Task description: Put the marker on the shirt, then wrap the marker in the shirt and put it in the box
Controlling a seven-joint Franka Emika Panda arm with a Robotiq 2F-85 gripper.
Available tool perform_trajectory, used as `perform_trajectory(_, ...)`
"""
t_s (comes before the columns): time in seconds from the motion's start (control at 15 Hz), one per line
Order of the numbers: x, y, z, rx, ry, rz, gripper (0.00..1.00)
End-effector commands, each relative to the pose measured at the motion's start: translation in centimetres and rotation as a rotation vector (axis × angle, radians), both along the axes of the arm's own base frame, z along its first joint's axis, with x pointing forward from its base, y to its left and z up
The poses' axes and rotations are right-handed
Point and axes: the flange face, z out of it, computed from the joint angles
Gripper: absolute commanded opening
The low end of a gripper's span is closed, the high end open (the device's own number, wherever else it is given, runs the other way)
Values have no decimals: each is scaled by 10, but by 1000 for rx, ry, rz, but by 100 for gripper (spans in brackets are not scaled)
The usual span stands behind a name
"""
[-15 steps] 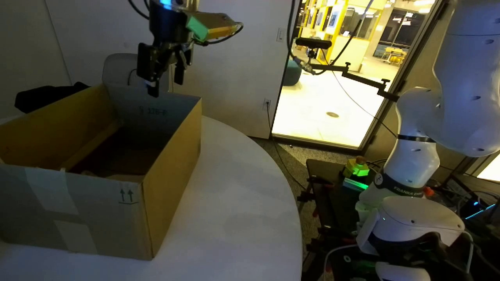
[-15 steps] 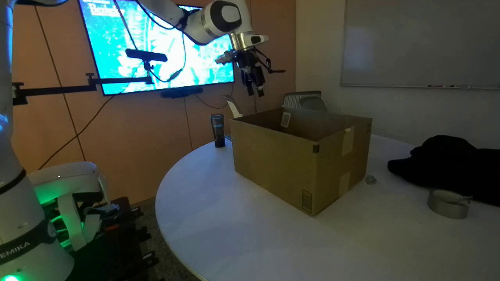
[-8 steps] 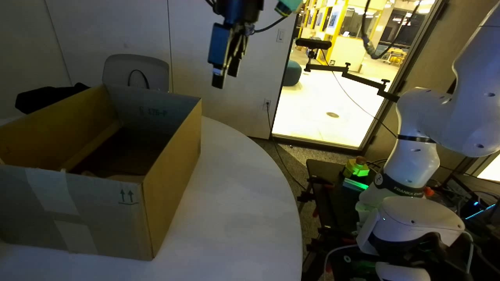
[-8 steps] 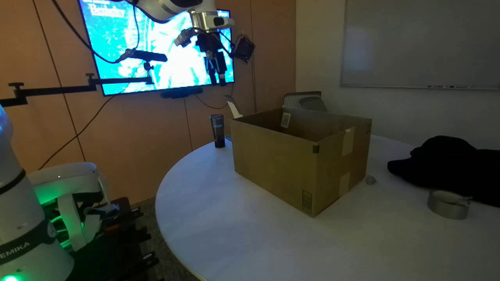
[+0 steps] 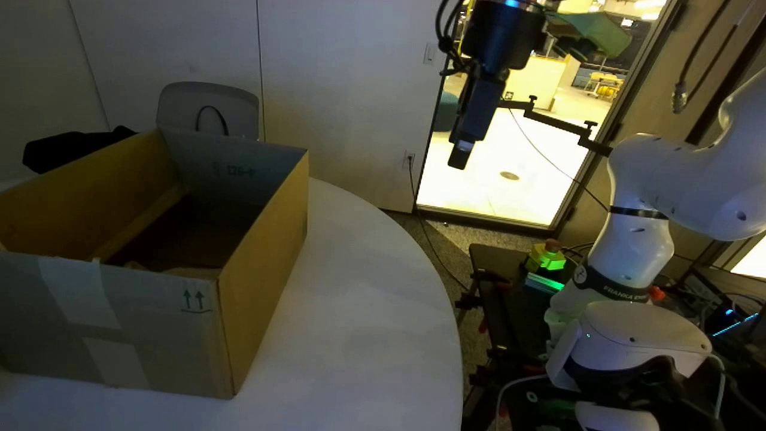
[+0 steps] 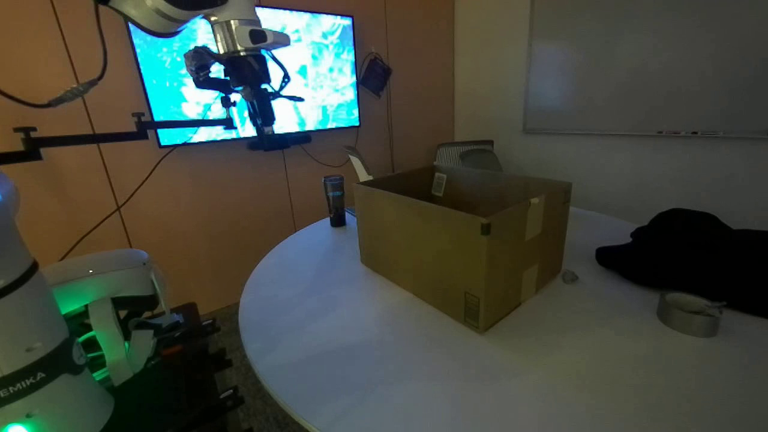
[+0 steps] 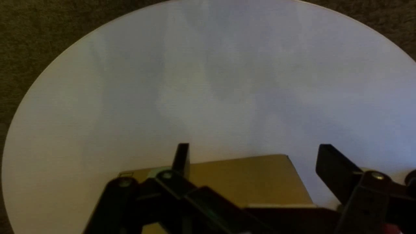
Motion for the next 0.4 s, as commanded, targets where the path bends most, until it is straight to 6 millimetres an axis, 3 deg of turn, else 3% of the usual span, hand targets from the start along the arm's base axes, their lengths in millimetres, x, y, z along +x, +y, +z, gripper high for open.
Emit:
perform_trajectory(0.0,-36,-16,-12,17,-48,2,100)
perform_trajectory(0.07,-20,-6,-8,-6,-5,-3,100)
perform_trajectory(0.33,-35,-14,-15,-8,-21,-7,100)
